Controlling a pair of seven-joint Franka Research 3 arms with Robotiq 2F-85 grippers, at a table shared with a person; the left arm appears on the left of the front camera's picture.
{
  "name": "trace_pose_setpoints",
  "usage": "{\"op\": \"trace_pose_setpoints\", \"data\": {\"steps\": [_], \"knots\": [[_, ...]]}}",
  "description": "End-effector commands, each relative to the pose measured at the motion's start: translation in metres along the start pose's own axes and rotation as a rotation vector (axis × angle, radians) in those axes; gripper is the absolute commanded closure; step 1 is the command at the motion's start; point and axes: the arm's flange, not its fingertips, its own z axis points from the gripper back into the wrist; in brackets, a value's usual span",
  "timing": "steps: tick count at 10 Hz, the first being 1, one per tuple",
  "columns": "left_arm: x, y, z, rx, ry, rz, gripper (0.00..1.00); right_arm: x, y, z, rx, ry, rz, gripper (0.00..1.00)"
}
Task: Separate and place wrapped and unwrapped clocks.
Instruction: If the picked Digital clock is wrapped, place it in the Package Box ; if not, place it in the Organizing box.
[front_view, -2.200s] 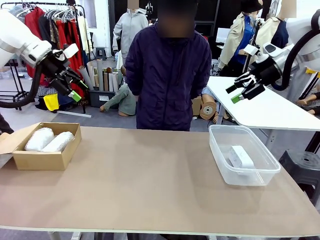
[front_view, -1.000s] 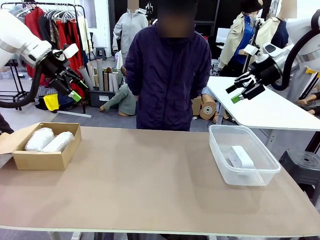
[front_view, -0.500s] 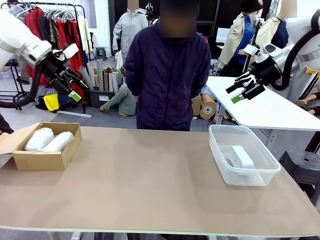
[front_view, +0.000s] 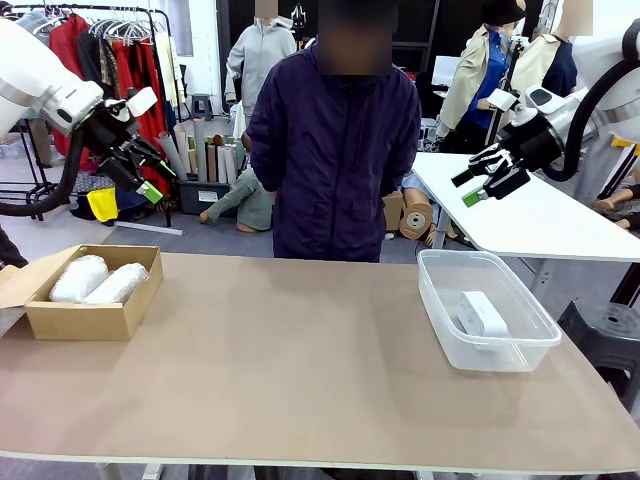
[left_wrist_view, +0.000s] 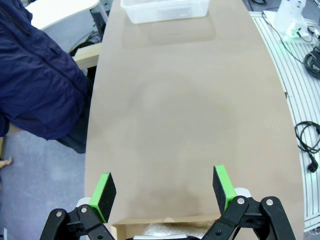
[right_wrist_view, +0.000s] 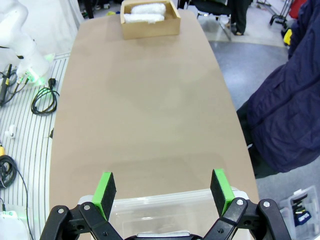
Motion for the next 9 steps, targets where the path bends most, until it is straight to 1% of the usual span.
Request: {"op": "trace_pose_setpoints", "data": {"steps": [1,9], "knots": [[0.0005,-0.0002,0.0007,0.0,0.002,-0.013,0.0,0.0013,0.0011,0.0002,0.001,0.0,0.005,0.0],[0.0005,-0.0002,0.0007,0.0,0.002,-0.013,0.0,0.0013,0.0011,0.0002,0.001,0.0,0.005,0.0]]}}
